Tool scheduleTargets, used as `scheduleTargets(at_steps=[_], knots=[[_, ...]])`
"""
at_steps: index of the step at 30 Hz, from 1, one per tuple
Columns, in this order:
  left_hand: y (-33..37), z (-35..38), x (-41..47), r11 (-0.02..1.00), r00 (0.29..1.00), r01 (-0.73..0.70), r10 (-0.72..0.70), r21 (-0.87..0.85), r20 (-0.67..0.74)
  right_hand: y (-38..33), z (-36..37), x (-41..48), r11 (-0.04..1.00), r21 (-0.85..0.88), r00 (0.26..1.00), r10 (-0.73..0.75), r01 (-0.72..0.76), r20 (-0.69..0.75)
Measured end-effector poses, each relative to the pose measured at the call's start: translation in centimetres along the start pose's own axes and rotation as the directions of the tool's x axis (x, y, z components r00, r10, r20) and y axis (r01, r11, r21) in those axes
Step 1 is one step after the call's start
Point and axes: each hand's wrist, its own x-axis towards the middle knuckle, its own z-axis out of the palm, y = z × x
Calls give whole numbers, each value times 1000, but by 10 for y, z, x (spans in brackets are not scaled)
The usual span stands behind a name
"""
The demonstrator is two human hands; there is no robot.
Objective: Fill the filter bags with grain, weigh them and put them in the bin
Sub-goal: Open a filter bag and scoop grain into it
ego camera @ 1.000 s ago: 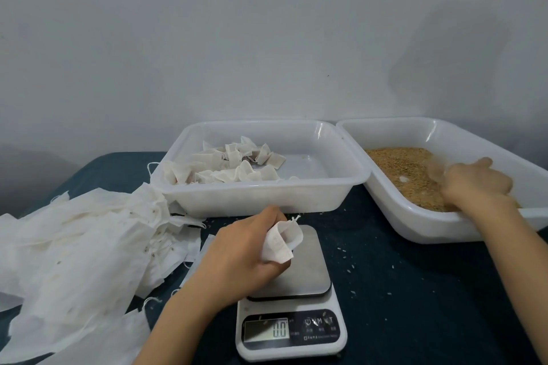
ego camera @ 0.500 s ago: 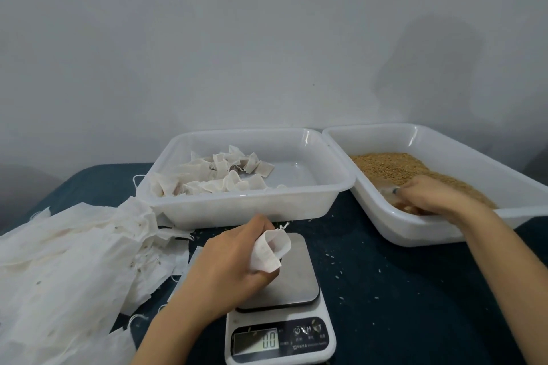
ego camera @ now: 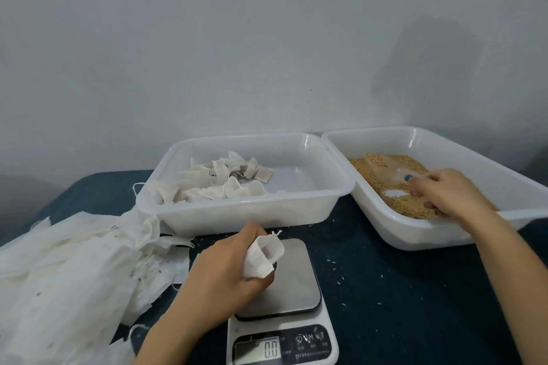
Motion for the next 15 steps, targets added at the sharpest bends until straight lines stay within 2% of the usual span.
scheduleTargets(at_steps=[3, 6, 11, 15], knots=[[2, 0, 2, 979, 998, 40, -49, -202, -39, 3, -7, -12, 996, 22, 996, -83, 84, -40], [3, -2, 3, 938, 995, 47, -75, -344, -69, 5, -11, -21, 968, 166, 982, -184, 189, -44], [-2, -5, 4, 912, 991, 85, -118, -401, -59, -9, -10, -36, 875, 325, 910, -405, 359, 86], [-8, -7, 4, 918, 988, 107, -141, -382, -65, -28, 1, -50, 758, 428, 790, -596, 492, 148]])
